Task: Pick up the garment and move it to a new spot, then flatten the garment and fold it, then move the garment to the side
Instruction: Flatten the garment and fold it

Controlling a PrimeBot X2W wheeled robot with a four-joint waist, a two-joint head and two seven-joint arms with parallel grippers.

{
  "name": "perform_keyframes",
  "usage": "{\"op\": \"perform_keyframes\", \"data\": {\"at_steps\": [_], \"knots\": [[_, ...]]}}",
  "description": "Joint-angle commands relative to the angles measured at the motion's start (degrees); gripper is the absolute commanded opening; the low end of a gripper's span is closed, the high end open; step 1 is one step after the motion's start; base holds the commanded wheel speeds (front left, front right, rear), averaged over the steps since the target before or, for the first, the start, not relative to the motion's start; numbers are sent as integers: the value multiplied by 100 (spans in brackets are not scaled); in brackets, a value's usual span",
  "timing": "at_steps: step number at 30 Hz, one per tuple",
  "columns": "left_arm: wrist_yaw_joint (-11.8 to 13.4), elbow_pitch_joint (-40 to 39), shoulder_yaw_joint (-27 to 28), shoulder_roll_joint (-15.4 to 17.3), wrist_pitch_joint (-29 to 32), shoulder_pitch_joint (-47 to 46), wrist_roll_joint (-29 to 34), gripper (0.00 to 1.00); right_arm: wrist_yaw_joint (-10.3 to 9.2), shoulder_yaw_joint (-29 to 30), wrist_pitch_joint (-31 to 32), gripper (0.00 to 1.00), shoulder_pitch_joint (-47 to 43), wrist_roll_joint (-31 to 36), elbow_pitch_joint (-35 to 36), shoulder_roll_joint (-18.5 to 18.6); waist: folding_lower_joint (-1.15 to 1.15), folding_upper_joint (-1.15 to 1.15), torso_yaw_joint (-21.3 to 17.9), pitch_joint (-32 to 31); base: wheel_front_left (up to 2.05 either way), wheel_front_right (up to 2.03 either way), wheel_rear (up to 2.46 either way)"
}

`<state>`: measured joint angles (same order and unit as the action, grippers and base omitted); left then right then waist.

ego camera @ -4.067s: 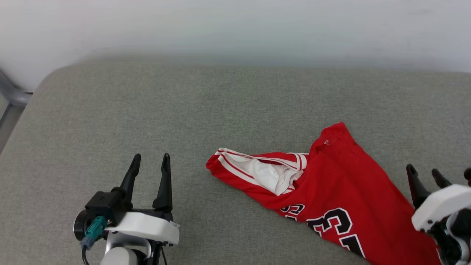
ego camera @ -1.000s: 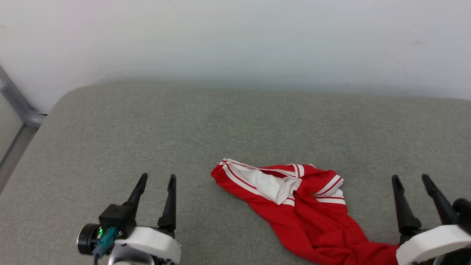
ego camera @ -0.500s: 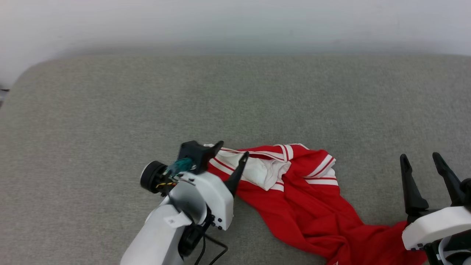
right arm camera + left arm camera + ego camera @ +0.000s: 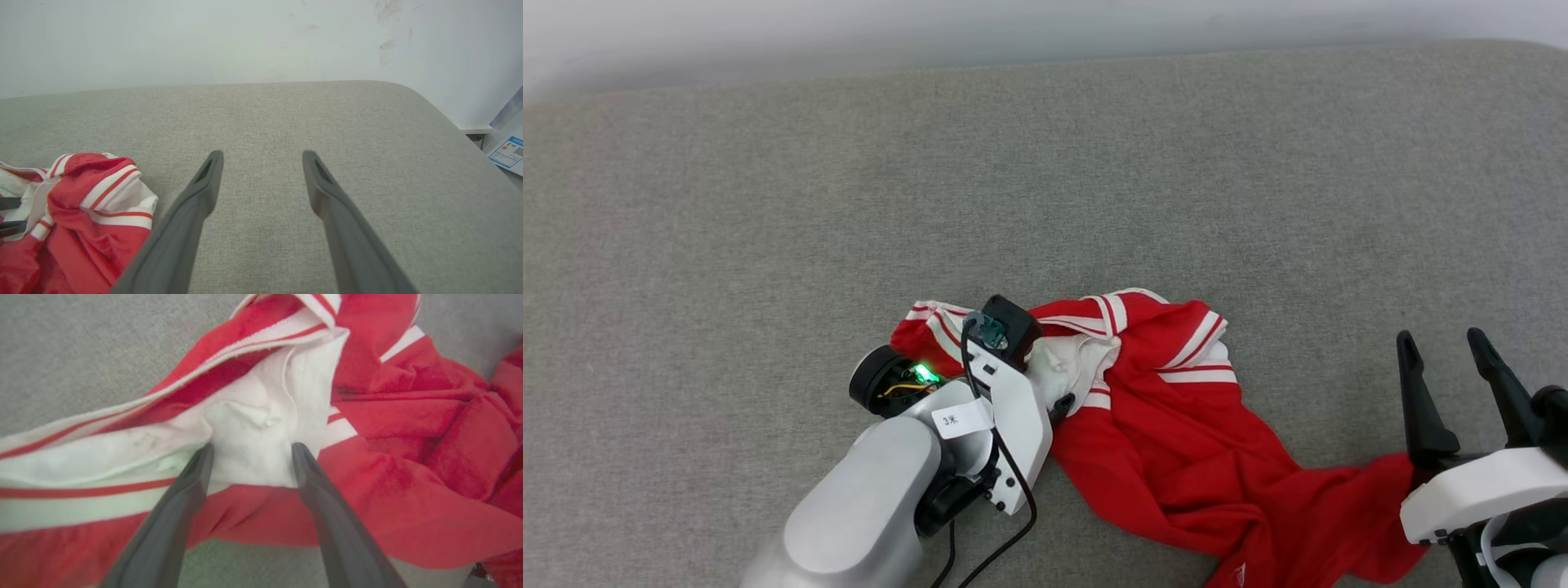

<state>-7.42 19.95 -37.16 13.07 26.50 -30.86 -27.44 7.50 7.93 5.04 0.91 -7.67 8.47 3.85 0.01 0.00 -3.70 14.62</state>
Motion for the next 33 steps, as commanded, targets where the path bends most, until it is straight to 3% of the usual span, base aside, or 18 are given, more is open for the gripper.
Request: {"op": "perform_keyframes", "data": {"at_steps": [1, 3, 4, 5, 6, 7, 16, 23, 33], "knots": [[-10, 45, -101, 60, 123, -75, -69, 100, -2, -9, -35, 100, 82, -40, -30, -33, -1, 0, -36, 28, 0, 0, 0], [-10, 94, -248, 133, 297, -126, -158, 100, -2, -2, -53, 100, 98, -67, -56, -47, -1, 0, -62, 36, 0, 0, 0], [-10, 113, -310, 163, 359, -147, -198, 83, -2, -3, -52, 100, 100, -91, -74, -55, -1, 0, -74, 36, 0, 0, 0], [-10, 127, -360, 201, 373, -185, -194, 47, -2, -7, -59, 100, 109, -101, -85, -62, -1, 0, -83, 35, 0, 0, 0], [-10, 133, -394, 231, 335, -223, -184, 17, -2, -13, -65, 100, 114, -110, -97, -67, -1, 0, -92, 29, 0, 0, 0], [-9, 149, -426, 240, 307, -233, -195, 0, -2, -19, -66, 100, 109, -140, -116, -72, -1, 0, -98, 20, 0, 0, 0], [182, -120, -166, 291, -763, -322, -77, 0, -2, 143, 42, 100, -118, -180, -209, -91, -1, 0, 95, -330, 0, 0, 0], [651, -632, 389, 648, -1305, 160, -231, 0, -2, 281, 183, 100, -234, -189, -170, -94, -1, 0, 369, -610, 0, 0, 0], [1369, -1075, 1025, 1179, -1313, 1657, -793, 0, -2, 298, 340, 100, -331, -215, -70, -98, -1, 0, 610, -691, 0, 0, 0]]}}
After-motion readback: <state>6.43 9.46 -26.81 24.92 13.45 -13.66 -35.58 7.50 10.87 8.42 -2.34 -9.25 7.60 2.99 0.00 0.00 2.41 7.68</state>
